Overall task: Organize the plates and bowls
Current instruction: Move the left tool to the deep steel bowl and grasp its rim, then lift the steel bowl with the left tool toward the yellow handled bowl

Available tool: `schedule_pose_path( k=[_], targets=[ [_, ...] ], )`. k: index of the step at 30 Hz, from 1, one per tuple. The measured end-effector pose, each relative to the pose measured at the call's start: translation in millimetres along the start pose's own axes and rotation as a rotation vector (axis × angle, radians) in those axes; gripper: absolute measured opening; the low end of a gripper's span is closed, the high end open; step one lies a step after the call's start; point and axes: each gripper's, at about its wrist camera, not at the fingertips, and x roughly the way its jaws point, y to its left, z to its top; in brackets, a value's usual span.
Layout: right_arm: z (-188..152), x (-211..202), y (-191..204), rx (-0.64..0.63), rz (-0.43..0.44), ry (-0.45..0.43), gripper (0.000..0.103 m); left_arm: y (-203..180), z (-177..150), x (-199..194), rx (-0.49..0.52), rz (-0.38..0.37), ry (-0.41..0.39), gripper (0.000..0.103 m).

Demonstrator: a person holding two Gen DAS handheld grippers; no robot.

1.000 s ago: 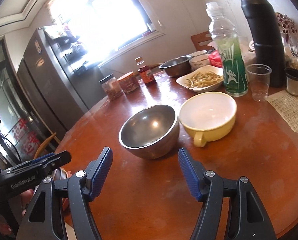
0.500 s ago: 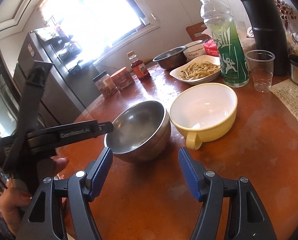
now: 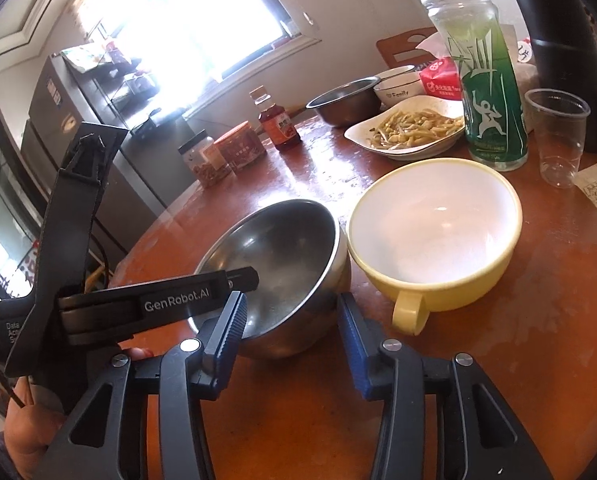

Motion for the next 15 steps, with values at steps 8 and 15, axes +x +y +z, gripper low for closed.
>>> schedule_pose_path(
  k=[8, 15],
  targets=[
    [-3.5, -10.1, 4.0, -0.032, 0.011, 0.006, 0.042, -4.7, -10.1, -12.6, 0.012, 0.021, -0.011, 0.032],
    [-8.4, -19.8, 7.9, -0.051, 0.022, 0.014, 0.04, -2.2, -18.6, -18.7, 0.003, -0.013, 0.0, 0.032]
  ],
)
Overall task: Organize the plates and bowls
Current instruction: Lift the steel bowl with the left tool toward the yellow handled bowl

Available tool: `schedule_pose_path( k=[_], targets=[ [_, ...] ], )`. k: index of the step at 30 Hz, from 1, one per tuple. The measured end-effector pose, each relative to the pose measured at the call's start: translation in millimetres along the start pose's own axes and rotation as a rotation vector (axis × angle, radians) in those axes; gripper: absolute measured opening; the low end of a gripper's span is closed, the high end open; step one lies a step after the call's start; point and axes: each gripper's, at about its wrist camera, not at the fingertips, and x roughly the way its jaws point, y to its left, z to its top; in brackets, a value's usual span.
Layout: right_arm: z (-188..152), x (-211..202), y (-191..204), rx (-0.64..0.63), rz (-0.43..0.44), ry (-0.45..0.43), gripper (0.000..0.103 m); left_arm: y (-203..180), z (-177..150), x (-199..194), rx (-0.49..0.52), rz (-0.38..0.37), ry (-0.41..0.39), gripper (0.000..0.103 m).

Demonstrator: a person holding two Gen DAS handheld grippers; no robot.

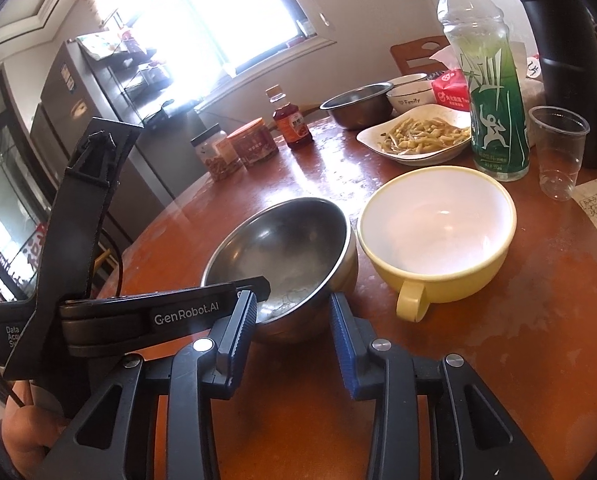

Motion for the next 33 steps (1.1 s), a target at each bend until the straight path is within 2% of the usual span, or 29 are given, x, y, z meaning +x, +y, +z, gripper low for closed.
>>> schedule_pose_path(
  k=[4, 9, 17, 20, 27, 33],
  targets=[
    [-2.5, -5.5, 0.7, 0.007, 0.02, -0.004, 0.04, 2.7, -2.9, -4.7, -0.01, -0.02, -0.004, 0.032],
    [0.8, -6.0, -7.7, 0.047, -0.02, -0.039, 0.04, 4.3, -3.9, -0.6, -0.011, -0.011, 0.002, 0.032],
    [12.3, 12.2, -15.7, 0.052, -0.007, -0.029, 0.039, 6.7, -2.8, 10.6, -0.027, -0.05, 0.034, 0.032],
    [13.1, 14.1, -16.7, 0.044, -0.007, -0.022, 0.039, 4.5, -3.7, 9.7, -0.015, -0.042, 0.033, 0.032],
    [6.8, 2.4, -17.5, 0.054, 0.007, 0.018, 0.039, 1.8, -11.6, 2.6, -0.015, -0.061, 0.052, 0.032],
    [-6.0, -19.0, -11.8, 0.049, 0.024, 0.03, 0.039, -4.4, -28.8, -19.7, 0.012, -0.058, 0.033, 0.033]
  ],
)
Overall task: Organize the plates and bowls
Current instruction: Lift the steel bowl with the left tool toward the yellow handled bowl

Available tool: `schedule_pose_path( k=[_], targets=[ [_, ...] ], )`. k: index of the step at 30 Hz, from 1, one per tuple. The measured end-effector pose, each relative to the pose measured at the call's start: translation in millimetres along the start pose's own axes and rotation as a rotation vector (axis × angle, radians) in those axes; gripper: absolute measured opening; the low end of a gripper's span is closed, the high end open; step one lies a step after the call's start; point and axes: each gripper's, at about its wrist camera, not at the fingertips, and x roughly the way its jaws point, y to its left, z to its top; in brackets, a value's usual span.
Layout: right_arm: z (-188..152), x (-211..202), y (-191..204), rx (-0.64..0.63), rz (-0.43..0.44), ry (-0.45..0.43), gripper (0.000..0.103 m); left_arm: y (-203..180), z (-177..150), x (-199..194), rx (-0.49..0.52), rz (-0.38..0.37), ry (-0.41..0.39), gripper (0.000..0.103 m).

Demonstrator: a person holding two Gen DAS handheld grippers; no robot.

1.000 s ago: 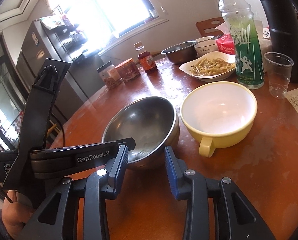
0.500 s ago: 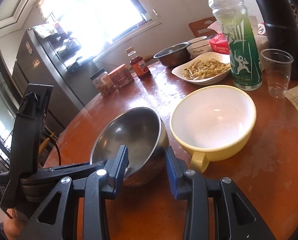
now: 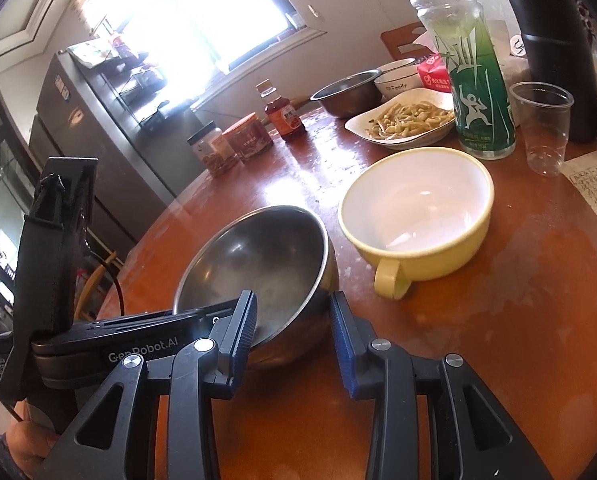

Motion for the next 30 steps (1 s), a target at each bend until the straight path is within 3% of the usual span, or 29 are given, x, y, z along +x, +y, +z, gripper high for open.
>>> schedule_pose_path(
  k=[14, 30],
  targets=[
    [-33.3, -42.1, 6.1, -0.047, -0.025, -0.005, 0.04, -23.0, -48.6, -19.9, 0.065, 0.016, -0.005, 0.034],
    [-49.9, -69.9, 2.2, -0.054, -0.045, -0.003, 0.041, -45.0, -73.3, -22.8, 0.11, 0.013, 0.014, 0.034]
  ],
)
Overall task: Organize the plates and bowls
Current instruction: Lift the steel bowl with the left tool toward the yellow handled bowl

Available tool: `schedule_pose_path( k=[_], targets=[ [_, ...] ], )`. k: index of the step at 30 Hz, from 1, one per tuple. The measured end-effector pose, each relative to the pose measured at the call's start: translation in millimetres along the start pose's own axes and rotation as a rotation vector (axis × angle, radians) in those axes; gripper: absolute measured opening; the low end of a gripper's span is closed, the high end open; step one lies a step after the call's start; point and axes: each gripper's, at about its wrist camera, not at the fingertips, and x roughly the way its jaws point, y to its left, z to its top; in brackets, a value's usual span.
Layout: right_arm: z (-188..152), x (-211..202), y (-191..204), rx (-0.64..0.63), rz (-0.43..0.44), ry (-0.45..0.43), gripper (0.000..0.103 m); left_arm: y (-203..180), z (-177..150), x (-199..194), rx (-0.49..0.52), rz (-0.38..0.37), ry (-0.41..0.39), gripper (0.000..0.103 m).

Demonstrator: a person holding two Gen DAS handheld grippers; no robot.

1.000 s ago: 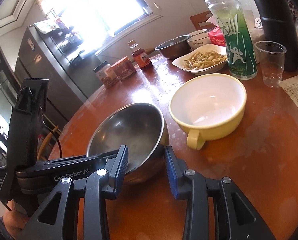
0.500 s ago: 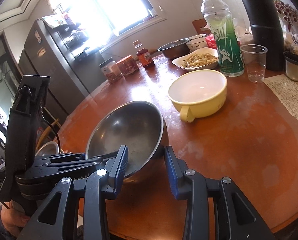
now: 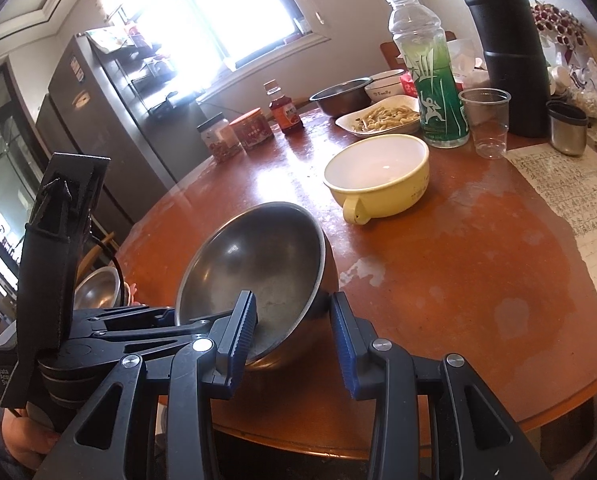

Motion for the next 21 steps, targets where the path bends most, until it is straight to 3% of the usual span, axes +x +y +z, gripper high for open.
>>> schedule_pose_path(
  k=[14, 21],
  targets=[
    [-3.7, -2.0, -5.1, -0.001, -0.008, 0.007, 0.041, -5.6, -3.2, 5.1, 0.005, -0.005, 0.005, 0.035],
    [-2.5, 2.7, -8.6, 0.013, 0.003, 0.012, 0.046, -2.0, 0.2, 4.8, -0.004, -0.035, -0.001, 0.037]
  ],
)
